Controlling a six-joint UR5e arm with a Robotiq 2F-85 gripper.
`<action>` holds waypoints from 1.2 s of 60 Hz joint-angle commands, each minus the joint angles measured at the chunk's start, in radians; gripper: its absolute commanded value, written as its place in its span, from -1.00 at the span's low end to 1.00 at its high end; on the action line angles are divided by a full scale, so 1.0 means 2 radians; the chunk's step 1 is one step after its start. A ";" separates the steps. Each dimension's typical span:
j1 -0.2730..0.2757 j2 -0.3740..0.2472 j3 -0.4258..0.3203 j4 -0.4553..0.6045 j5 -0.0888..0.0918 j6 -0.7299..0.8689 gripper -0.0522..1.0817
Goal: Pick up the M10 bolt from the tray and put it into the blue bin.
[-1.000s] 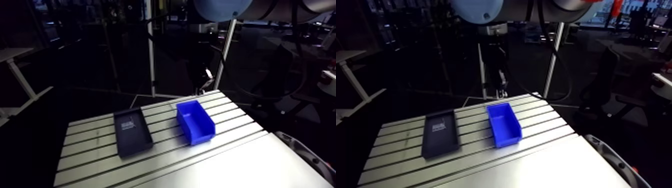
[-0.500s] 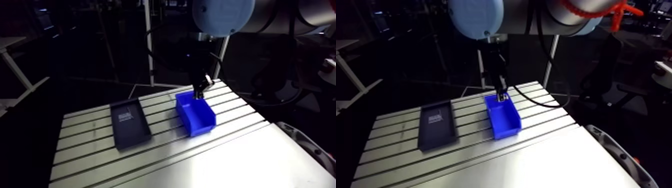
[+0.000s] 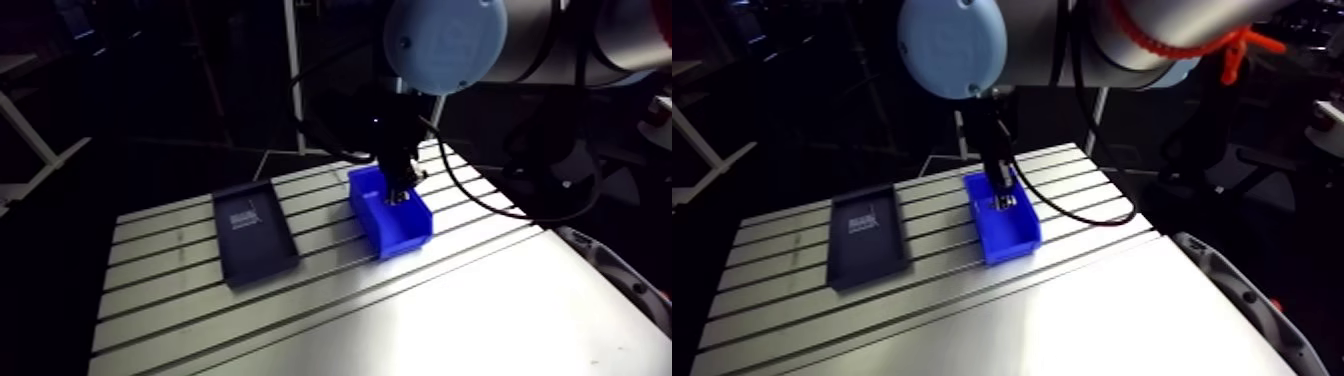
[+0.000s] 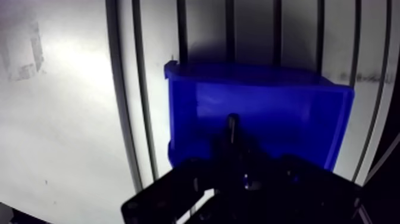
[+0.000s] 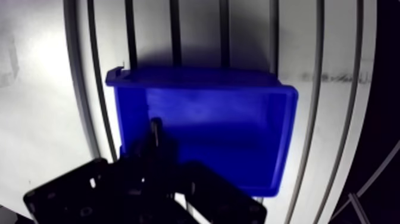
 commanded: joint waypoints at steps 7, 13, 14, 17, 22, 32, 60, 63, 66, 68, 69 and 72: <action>0.000 0.030 0.007 -0.026 -0.001 0.003 0.98; 0.000 0.038 0.007 -0.034 -0.001 0.007 0.98; 0.000 0.038 0.007 -0.034 -0.001 0.007 0.98; 0.000 0.044 0.007 -0.038 -0.001 0.012 0.98; 0.000 0.047 0.007 -0.038 -0.001 0.013 0.98; 0.000 0.058 0.008 -0.051 -0.001 0.013 0.97; 0.001 0.055 0.014 -0.065 -0.004 0.016 -0.84; 0.002 0.047 0.014 -0.061 -0.001 0.020 -0.90; 0.005 0.018 0.013 -0.046 0.011 0.027 -0.91; 0.006 0.004 0.010 -0.031 0.015 0.030 -0.91; 0.006 0.004 0.010 -0.031 0.015 0.030 -0.91; 0.006 -0.014 -0.004 0.002 0.020 0.032 -0.91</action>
